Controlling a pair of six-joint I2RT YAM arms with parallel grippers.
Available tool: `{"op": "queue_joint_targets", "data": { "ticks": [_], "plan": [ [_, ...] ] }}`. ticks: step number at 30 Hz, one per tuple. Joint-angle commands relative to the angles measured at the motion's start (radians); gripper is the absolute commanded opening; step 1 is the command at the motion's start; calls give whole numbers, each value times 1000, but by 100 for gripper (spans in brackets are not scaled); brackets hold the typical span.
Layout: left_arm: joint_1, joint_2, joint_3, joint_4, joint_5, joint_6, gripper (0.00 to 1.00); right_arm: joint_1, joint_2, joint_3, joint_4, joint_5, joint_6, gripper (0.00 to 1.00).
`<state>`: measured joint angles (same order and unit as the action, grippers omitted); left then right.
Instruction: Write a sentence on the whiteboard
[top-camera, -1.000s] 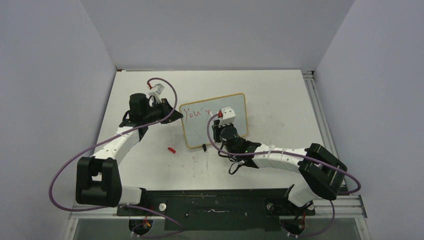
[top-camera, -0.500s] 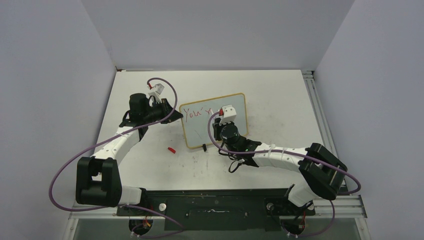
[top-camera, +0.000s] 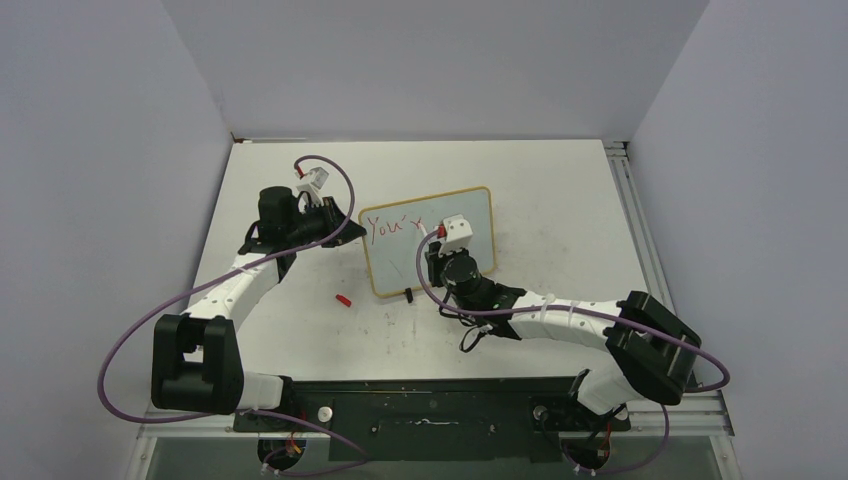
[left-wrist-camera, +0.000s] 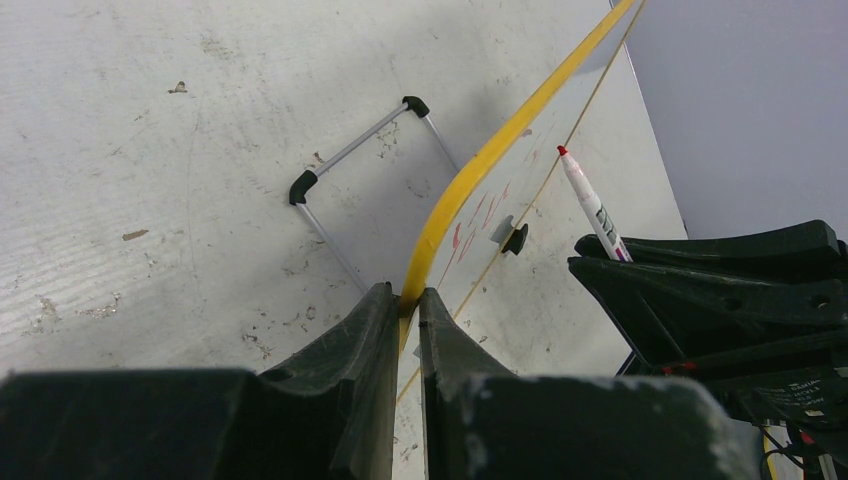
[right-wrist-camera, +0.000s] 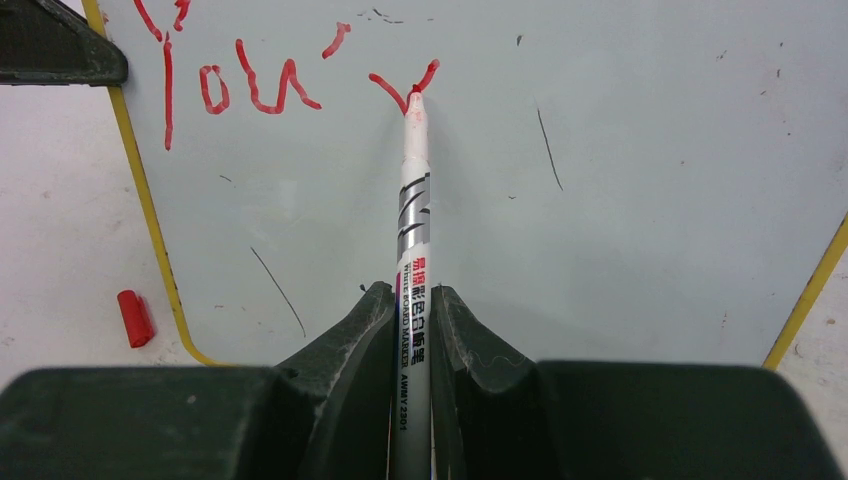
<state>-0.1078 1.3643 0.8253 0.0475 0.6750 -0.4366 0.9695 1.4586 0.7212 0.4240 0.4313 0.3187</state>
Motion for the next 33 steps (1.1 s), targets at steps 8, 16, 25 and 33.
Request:
{"op": "queue_joint_targets", "data": {
  "ticks": [8, 16, 25, 33],
  "plan": [
    [10, -38, 25, 40, 13, -10, 0, -2, -2, -16, 12, 34, 11, 5],
    [10, -39, 25, 40, 13, -10, 0, -14, 15, -6, 21, 28, 3, 5],
    [11, -39, 25, 41, 13, -10, 0, -26, 25, -6, 11, 19, 6, 5],
    [11, -40, 24, 40, 12, -10, 0, -36, 24, -10, -2, 25, 21, 5]
  ]
}}
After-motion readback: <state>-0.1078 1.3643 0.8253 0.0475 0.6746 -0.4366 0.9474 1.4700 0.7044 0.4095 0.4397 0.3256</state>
